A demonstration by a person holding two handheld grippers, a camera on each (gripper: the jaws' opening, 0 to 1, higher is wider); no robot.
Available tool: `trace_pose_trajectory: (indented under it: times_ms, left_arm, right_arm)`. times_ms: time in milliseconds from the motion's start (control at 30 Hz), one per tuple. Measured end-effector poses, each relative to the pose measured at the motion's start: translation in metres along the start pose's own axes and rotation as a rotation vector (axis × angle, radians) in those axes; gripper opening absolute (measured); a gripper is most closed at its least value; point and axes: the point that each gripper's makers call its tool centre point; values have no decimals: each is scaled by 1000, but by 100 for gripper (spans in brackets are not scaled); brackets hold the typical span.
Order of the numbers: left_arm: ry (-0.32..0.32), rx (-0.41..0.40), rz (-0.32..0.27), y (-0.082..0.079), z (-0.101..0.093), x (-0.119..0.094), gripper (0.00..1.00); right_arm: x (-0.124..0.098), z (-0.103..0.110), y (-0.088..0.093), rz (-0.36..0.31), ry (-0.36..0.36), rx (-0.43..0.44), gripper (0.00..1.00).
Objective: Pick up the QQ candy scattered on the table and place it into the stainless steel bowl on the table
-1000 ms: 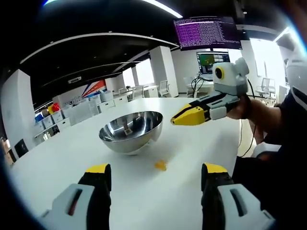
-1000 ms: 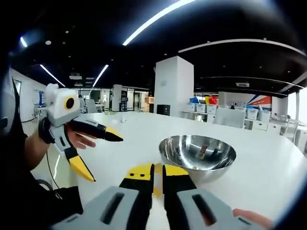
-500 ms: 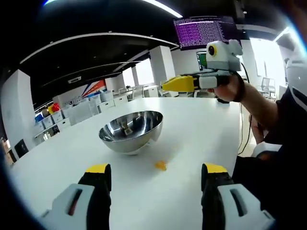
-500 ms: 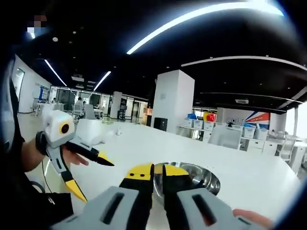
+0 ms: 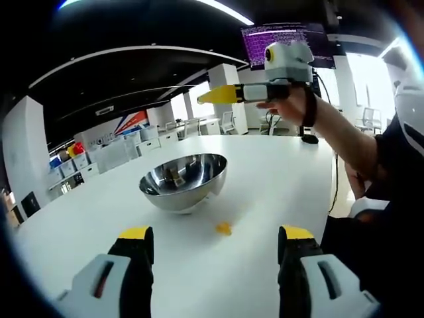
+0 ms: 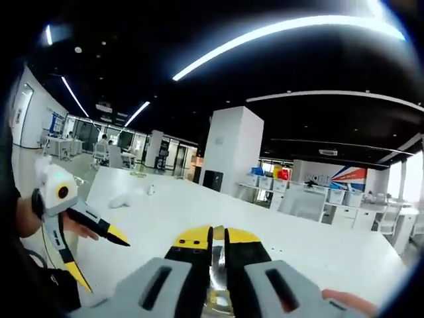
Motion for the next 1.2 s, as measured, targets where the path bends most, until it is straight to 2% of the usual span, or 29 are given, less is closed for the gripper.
trace_pose_trajectory:
  times_ms: [133, 533, 867, 1200]
  left_arm:
    - [-1, -2, 0, 1, 1, -1, 76]
    - [-1, -3, 1, 2, 0, 0, 77]
    - [-3, -2, 5, 1, 1, 0, 77]
    - [1, 0, 8, 2, 0, 2, 77]
  right_arm:
    - [10, -3, 14, 27, 13, -21, 6]
    - [38, -20, 69, 144, 42, 37, 6]
    - [47, -21, 109, 224, 50, 54, 6]
    - [46, -16, 123, 255, 41, 61, 6]
Point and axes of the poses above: the point that each gripper's makers call its tool centre point, and the gripper's own axes: x roughly forward along the fingers, z roughly to its left, y roughly out of its underside, and after that the axes turned 8 degrees about y, right-handed
